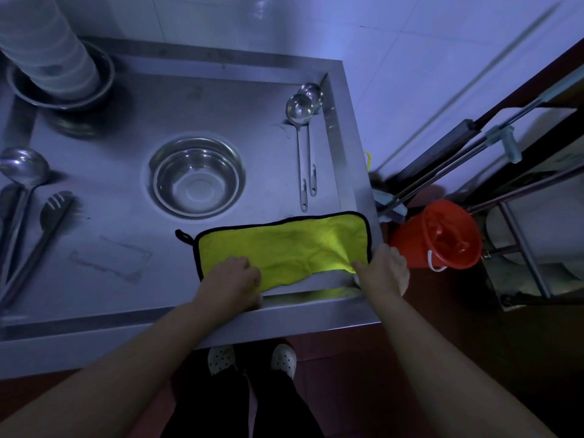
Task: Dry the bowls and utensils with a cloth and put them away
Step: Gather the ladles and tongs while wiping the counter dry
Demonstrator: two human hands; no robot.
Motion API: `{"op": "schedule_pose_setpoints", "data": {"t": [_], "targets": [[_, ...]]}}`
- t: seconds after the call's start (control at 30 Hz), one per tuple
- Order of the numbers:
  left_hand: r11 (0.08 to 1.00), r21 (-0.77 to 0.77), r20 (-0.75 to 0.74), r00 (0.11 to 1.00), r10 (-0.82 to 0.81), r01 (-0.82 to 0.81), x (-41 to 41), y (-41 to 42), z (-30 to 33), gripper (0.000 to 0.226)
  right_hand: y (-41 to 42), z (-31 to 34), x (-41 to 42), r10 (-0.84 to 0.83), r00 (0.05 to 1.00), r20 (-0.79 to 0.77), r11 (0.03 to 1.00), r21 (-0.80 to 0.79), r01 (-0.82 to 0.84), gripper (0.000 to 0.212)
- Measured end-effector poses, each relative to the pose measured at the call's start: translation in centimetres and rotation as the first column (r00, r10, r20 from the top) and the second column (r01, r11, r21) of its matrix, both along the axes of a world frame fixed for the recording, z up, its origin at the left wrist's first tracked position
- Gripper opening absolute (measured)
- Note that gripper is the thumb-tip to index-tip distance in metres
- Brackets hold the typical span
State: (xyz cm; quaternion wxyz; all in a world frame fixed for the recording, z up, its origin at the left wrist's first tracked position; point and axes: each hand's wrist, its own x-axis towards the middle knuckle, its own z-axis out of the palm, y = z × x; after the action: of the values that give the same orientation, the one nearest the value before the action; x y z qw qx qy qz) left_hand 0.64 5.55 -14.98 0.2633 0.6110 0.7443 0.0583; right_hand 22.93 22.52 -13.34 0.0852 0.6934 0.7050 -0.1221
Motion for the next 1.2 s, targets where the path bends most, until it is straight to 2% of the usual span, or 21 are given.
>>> {"op": "schedule_pose_setpoints", "data": {"t": [0.07, 0.17, 0.23, 0.33, 0.37, 0.43, 0.53, 0.6, 0.67, 0.73, 0.77, 0.83, 0.87, 0.93, 1.0, 1.07, 1.2], "targets": [[0.996, 0.031, -0.053, 0.995, -0.083, 0.085, -0.2, -0.6, -0.9, 0.04, 0.0, 0.0, 0.1, 0.011, 0.999, -0.052, 1.0, -0.009, -0.011, 0.029], [0.997, 0.028, -0.019, 0.997, -0.072, 0.072, -0.7, -0.9, -1.0, 0.035, 0.8, 1.3, 0.2, -0.125, 0.955, -0.27, 0.992, -0.004, 0.129, 0.012], [0.999, -0.025, 0.047, 0.998, -0.046, 0.047, -0.8, -0.9, -1.0, 0.033, 1.3, 2.4, 0.3, -0.209, 0.901, -0.38, 0.977, -0.035, 0.212, 0.009], [0.993, -0.113, 0.171, 0.985, -0.011, 0.031, -1.1, -1.3, -0.8, 0.034, 0.7, 3.8, -0.6, -0.197, 0.848, -0.492, 0.979, -0.049, 0.199, 0.017], [0.995, -0.099, 0.218, 0.975, 0.047, -0.026, -1.3, -1.6, -0.6, 0.032, 0.3, 4.2, -1.4, -0.173, 0.828, -0.533, 0.983, -0.045, 0.176, 0.021], [0.968, -0.071, 0.301, 0.92, 0.25, -0.24, -2.0, -2.0, 0.3, 0.026, -0.8, 4.8, -3.4, -0.09, 0.812, -0.576, 0.995, -0.02, 0.096, 0.024], [0.831, -0.035, 0.326, 0.78, 0.534, -0.555, -3.8, -2.7, 1.7, 0.022, -4.1, 5.2, -7.1, 0.095, 0.84, -0.534, 0.995, 0.053, -0.08, 0.022], [0.732, 0.004, 0.347, 0.687, 0.638, -0.682, -5.5, -3.4, 2.3, 0.02, -7.4, 5.1, -9.8, 0.242, 0.799, -0.55, 0.966, 0.059, -0.251, 0.023], [0.647, 0.024, 0.382, 0.605, 0.699, -0.762, -7.2, -4.3, 2.7, 0.02, -10.6, 4.7, -12.0, 0.405, 0.715, -0.57, 0.866, -0.011, -0.499, 0.023], [0.584, 0.033, 0.423, 0.541, 0.727, -0.811, -8.5, -5.2, 2.8, 0.019, -12.6, 3.8, -13.4, 0.556, 0.625, -0.549, 0.698, -0.1, -0.709, 0.023], [0.56, 0.037, 0.434, 0.518, 0.737, -0.828, -9.1, -5.7, 2.9, 0.019, -12.8, 3.3, -13.8, 0.669, 0.527, -0.525, 0.601, -0.036, -0.798, 0.022], [0.526, 0.04, 0.453, 0.485, 0.748, -0.85, -10.1, -6.6, 2.9, 0.019, -11.8, 0.8, -13.9, 0.902, 0.251, -0.351, 0.337, 0.211, -0.918, 0.02], [0.515, 0.033, 0.464, 0.469, 0.752, -0.857, -10.5, -7.0, 2.9, 0.019, -10.8, -0.6, -13.9, 0.962, 0.136, -0.236, 0.195, 0.249, -0.949, 0.023], [0.507, 0.023, 0.472, 0.456, 0.755, -0.862, -11.2, -7.6, 2.7, 0.018, -8.7, -3.0, -14.2, 0.997, -0.019, -0.076, -0.007, 0.146, -0.989, 0.038], [0.492, 0.025, 0.465, 0.446, 0.765, -0.87, -11.9, -8.1, 2.2, 0.018, -7.1, -4.5, -14.8, 0.995, -0.091, -0.039, -0.09, 0.035, -0.995, 0.055], [0.466, 0.028, 0.446, 0.428, 0.786, -0.884, -12.6, -8.6, 1.7, 0.019, -6.7, -5.6, -15.9, 0.993, -0.12, -0.022, -0.119, 0.014, -0.993, 0.062], [0.375, 0.049, 0.424, 0.36, 0.831, -0.926, -14.2, -9.6, 0.8, 0.02, -7.8, -6.6, -20.4, 0.997, -0.034, -0.065, -0.028, 0.091, -0.995, 0.062]]}}
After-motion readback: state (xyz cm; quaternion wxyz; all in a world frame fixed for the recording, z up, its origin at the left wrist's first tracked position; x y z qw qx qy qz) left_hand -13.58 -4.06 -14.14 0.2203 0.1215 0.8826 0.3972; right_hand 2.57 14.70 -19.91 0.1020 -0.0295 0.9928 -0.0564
